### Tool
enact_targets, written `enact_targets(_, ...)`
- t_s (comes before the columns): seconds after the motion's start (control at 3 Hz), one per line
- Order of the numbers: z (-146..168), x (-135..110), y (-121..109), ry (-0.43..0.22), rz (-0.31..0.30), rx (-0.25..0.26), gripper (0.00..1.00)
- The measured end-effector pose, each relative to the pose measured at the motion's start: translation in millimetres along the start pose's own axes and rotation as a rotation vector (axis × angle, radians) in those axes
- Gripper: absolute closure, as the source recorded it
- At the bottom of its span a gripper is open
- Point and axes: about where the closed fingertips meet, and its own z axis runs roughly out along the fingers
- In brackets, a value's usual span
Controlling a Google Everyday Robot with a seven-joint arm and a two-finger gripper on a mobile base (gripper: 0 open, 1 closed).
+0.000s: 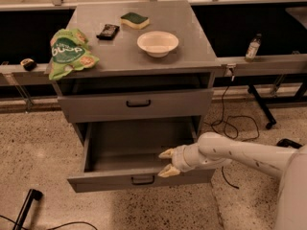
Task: Close middle drawer
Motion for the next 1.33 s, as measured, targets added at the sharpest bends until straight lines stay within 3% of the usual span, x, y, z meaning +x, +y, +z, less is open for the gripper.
enact_targets(0.33, -18, -14, 16, -0.076, -0.026, 0.001, 0.46)
enact_targets(0.67, -45, -32, 58, -0.163, -0.065, -0.031, 0.45)
enact_targets(1.0, -48, -35, 89, -0.166, -0.062, -0.067, 0.68)
enact_targets(1.33, -36, -25, 104, -0.139, -0.029, -0.086, 0.92)
